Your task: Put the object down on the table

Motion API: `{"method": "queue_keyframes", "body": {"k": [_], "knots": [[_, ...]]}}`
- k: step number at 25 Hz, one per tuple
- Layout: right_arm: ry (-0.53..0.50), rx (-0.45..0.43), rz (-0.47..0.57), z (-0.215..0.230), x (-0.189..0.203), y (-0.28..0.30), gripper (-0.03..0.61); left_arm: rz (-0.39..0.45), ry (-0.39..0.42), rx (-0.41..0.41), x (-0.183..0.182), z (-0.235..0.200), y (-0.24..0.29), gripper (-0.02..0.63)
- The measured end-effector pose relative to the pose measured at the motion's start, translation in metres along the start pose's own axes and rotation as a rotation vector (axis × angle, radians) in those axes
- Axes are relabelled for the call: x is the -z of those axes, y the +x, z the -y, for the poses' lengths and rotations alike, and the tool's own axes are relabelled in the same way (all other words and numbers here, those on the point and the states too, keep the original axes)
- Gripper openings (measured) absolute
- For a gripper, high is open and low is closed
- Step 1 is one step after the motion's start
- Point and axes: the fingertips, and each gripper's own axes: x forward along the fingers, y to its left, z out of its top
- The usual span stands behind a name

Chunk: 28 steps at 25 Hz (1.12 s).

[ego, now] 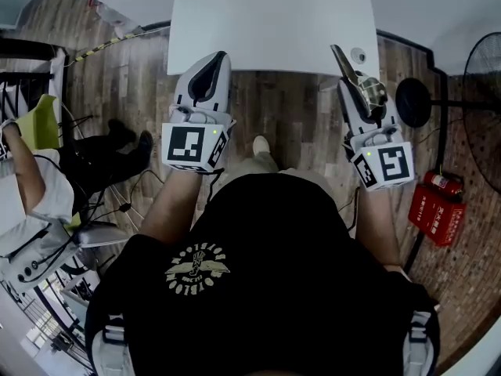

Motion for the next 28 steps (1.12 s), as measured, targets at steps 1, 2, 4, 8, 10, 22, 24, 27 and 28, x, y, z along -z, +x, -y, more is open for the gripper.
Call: {"method": "queue_keyframes", "body": {"k": [1,2,4,8,10,22,24,27,28], "knots": [[-0.004,0.006,0.002,-0.001,-0.002,0.002,0.100,0.008,0.002,0.008,-0.002,-0.002,0.002,0.008],[-0.008,0.010,0.005,-0.002,-0.005,0.004,0.100,0.015,0.005,0.016,-0.003,-0.004,0.004,0.008],[-0.016,0.013,0.013,-0.005,-0.009,0.009,0.100,0.026,0.011,0.023,-0.006,-0.010,0.008,0.008],[-0.029,0.022,0.020,-0.008,-0.017,0.014,0.100,0.027,0.000,0.030,-0.006,-0.018,0.010,0.008],[-0.031,0.031,0.027,-0.007,-0.021,0.015,0.100,0.016,0.002,0.042,-0.002,-0.018,0.011,0.008],[-0.017,-0.001,0.053,0.004,-0.027,0.029,0.100,0.016,0.029,0.025,-0.006,-0.020,0.018,0.008],[-0.013,-0.003,0.055,0.007,-0.028,0.034,0.100,0.014,0.029,0.019,-0.006,-0.023,0.022,0.008],[-0.014,-0.003,0.059,0.013,-0.032,0.040,0.100,0.013,0.025,0.018,-0.008,-0.027,0.031,0.008],[-0.016,-0.003,0.060,0.015,-0.033,0.042,0.100,0.015,0.025,0.019,-0.009,-0.028,0.034,0.008]]}}
